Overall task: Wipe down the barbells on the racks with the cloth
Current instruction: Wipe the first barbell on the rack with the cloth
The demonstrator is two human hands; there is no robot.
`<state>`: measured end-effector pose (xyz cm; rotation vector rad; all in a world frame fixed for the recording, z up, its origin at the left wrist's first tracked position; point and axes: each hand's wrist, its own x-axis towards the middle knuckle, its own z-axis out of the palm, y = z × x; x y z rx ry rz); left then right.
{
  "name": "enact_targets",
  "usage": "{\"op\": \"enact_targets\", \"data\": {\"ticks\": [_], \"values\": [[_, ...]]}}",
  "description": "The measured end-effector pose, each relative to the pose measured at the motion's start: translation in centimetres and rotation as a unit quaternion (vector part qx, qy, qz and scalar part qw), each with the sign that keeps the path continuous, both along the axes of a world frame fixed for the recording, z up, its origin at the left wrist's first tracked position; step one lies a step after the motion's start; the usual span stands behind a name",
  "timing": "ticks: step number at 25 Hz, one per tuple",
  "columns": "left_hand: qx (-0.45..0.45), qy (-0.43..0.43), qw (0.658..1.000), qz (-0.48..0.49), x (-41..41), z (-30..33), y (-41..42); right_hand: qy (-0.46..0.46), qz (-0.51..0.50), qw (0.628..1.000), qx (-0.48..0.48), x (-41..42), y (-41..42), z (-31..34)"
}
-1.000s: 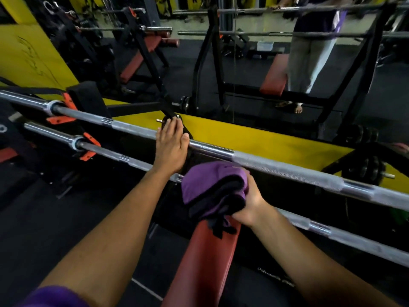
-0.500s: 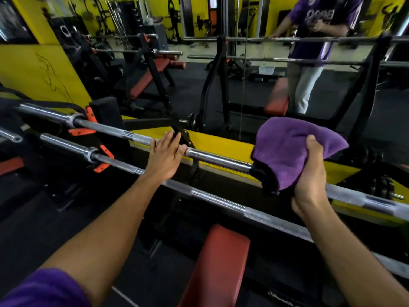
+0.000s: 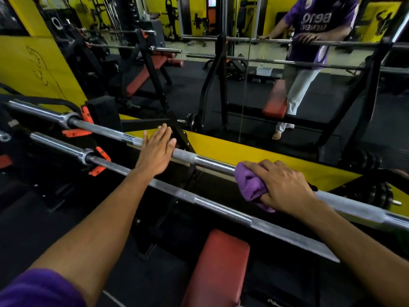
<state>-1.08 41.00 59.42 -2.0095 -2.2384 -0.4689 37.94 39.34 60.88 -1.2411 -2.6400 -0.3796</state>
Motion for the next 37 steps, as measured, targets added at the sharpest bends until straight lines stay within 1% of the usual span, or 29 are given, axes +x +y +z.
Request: {"op": "enact_targets", "data": {"ticks": [3,6,11,13,15,17,20,22,25,29,31,32,34,37], "values": [[0.009,0.007,1.000,0.002,-1.7,0.3,1.2,-0.041,0.013,0.999,0.024,-1.0,0.6,0.3],[0.021,0.011,1.000,-0.011,-1.7,-0.3,1.5,-0.058,0.017,0.998,-0.030,-5.0,1.3,1.9],[0.029,-0.007,1.000,-0.010,-2.0,-0.3,1.4,-0.005,0.048,0.991,-0.123,-16.7,3.8,2.9],[0.031,-0.016,0.999,-0.009,-2.0,-0.3,1.2,0.000,0.056,0.990,-0.129,-18.5,4.0,3.1],[0.033,-0.024,0.999,-0.006,-1.9,-0.4,1.1,0.004,0.067,0.991,-0.114,-16.8,3.6,2.8],[0.038,-0.026,0.999,-0.003,-1.9,-0.7,1.1,-0.001,0.071,0.991,-0.113,-12.2,3.2,2.3],[0.042,-0.019,0.999,0.003,-2.0,-1.2,1.6,0.028,0.083,0.993,-0.074,-4.7,1.9,2.0],[0.053,-0.014,0.998,0.010,-2.0,-1.5,1.8,0.016,0.071,0.995,-0.072,-2.5,1.6,2.1],[0.067,-0.012,0.998,0.006,-2.0,-1.6,2.0,-0.014,0.056,0.993,-0.107,-6.1,2.3,2.7],[0.072,-0.022,0.997,0.005,-1.8,-1.2,1.7,-0.004,0.069,0.991,-0.114,-16.4,4.1,2.4],[0.059,-0.030,0.998,0.006,-1.6,-0.9,1.4,0.002,0.076,0.990,-0.120,-19.5,4.4,2.5],[0.056,-0.034,0.998,0.006,-1.6,-0.7,1.4,0.010,0.084,0.990,-0.115,-19.8,4.3,2.6],[0.060,-0.038,0.997,0.004,-1.5,-0.7,1.2,0.019,0.099,0.990,-0.103,-17.7,3.9,2.6],[0.064,-0.037,0.997,0.007,-1.7,-1.2,1.5,0.010,0.086,0.989,-0.122,-10.7,3.3,2.1]]}}
